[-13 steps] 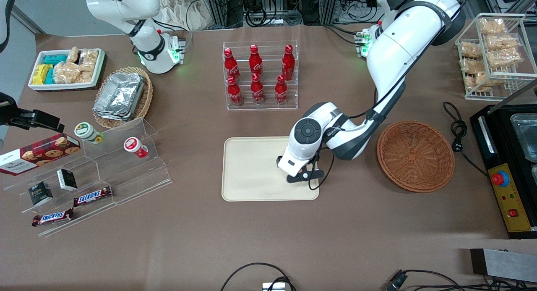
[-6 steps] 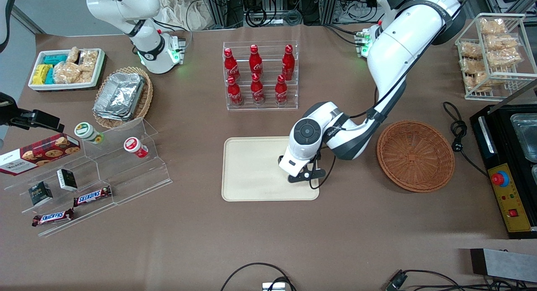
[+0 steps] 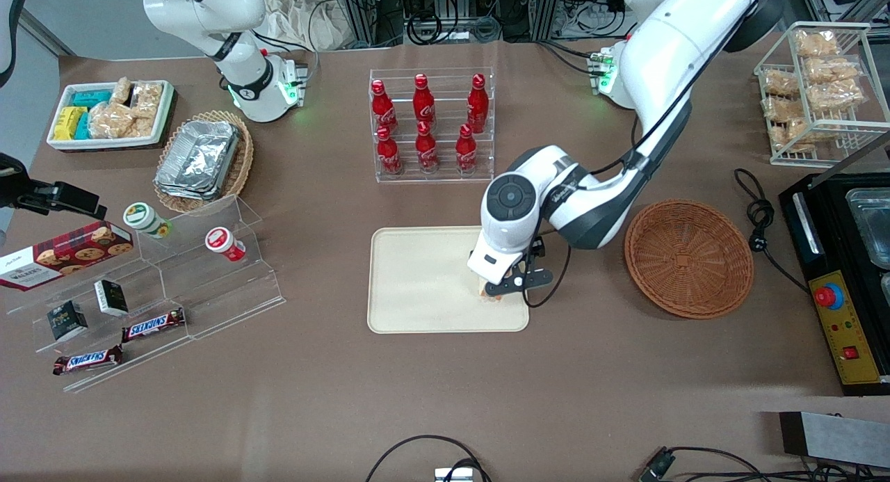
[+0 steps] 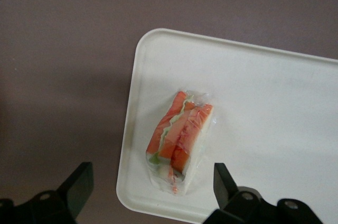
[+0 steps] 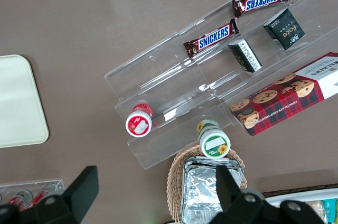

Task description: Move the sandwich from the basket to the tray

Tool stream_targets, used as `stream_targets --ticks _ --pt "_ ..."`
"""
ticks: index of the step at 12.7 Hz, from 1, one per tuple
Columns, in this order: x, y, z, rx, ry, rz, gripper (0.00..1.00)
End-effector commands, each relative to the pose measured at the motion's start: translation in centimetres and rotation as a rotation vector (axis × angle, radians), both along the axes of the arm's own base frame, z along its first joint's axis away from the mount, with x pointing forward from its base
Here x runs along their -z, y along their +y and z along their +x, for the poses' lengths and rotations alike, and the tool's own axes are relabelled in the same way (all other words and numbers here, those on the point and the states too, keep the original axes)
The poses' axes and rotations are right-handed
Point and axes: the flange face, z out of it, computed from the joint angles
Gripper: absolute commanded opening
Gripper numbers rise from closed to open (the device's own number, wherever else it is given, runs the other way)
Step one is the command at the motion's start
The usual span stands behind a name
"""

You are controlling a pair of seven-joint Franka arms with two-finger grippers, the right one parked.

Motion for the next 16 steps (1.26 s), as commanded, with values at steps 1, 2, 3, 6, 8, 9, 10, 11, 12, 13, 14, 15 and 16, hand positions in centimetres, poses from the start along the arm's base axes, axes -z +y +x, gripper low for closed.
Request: stream_targets --ticks 1,2,3,6,8,9,10,11,12,13,14,15,16 --pt "-5.1 0.5 -0.4 -0.051 -0.038 -0.011 1.00" --pt "-7.4 2.2 0.4 -0.084 -0.055 0.013 1.00" --pt "-10.0 4.6 1.6 -0.121 -0.080 0.043 1.00" --pt "-15.5 10.4 4.6 -0.214 -0.123 0.100 0.99" --pt "-18.1 15.2 6.6 -0.211 -0.103 0.129 0.97" --pt "-19.1 18.3 7.5 -0.195 -0.078 0.143 0.97" --pt "-20.1 21.3 8.0 -0.168 -0.066 0.146 1.00" --pt "-21.3 23.9 8.3 -0.142 -0.063 0.137 1.00" --pt "-21.9 26.3 8.6 -0.126 -0.050 0.129 1.00" --pt "-22.7 28.0 8.5 -0.107 -0.045 0.114 1.00" --pt "-24.0 29.3 7.8 -0.079 -0.052 0.103 1.00" --pt "-24.6 30.9 6.7 -0.058 -0.052 0.104 1.00" --pt "-25.2 32.1 5.7 -0.048 -0.063 0.085 1.00"
